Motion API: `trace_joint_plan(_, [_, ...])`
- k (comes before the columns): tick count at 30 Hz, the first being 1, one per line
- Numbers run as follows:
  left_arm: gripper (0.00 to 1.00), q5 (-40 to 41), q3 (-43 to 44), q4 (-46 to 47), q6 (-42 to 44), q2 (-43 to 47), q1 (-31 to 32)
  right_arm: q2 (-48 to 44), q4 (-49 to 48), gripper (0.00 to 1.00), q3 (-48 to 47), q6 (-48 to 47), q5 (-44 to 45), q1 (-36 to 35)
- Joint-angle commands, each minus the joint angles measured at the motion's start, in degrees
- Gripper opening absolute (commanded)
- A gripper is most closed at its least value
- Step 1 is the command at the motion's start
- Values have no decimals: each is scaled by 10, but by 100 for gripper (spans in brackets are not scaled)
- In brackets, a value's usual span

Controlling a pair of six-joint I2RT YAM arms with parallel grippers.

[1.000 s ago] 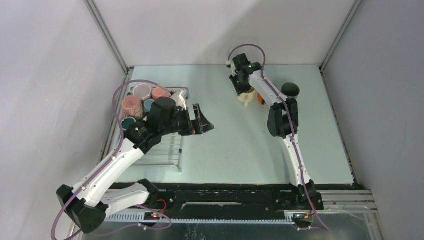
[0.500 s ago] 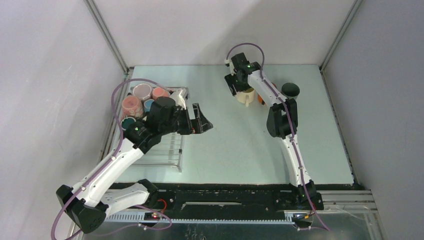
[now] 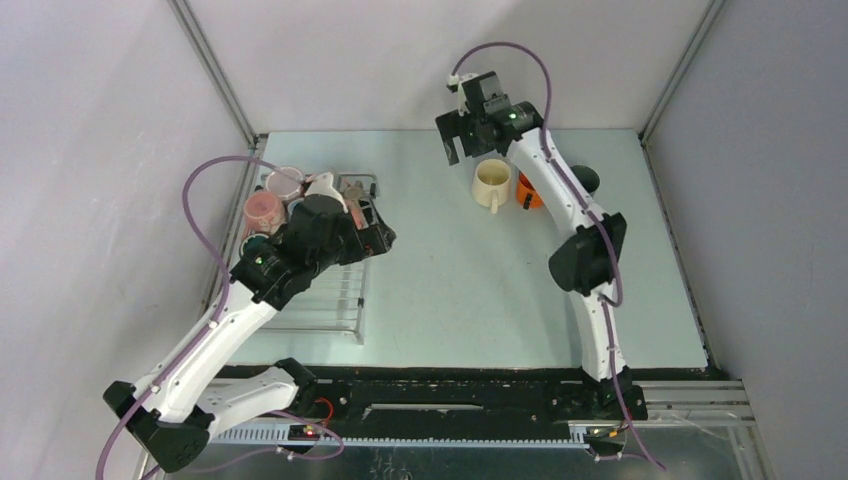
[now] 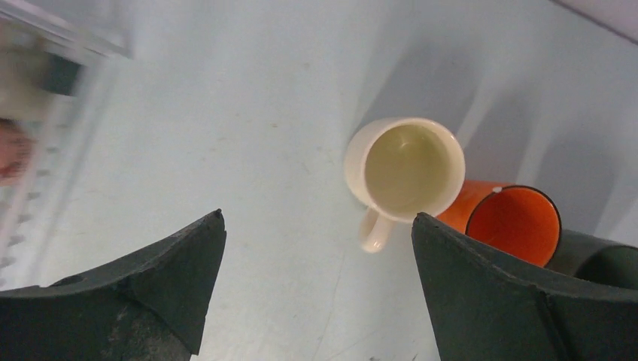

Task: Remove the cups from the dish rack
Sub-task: Unload the cup from the dish rack.

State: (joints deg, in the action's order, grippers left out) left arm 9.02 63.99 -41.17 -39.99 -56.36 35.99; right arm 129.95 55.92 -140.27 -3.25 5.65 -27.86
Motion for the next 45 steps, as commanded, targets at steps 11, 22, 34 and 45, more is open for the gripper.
trace_joint_plan(11, [99, 168, -7, 8, 40, -9, -72, -310, -77, 100, 307, 203, -13, -45])
trace_joint_plan(22, [98, 96, -5, 150, 196, -167, -160, -476, -177, 100, 527, 258, -69, -45])
trace_joint_plan(34, [91, 12, -27, 197, 251, -270, -219, -546, -199, 99, 605, 262, -103, -45])
trace_joint_plan(45, [66, -9, -56, 209, 229, -295, -219, -557, -209, 99, 635, 264, -114, -45])
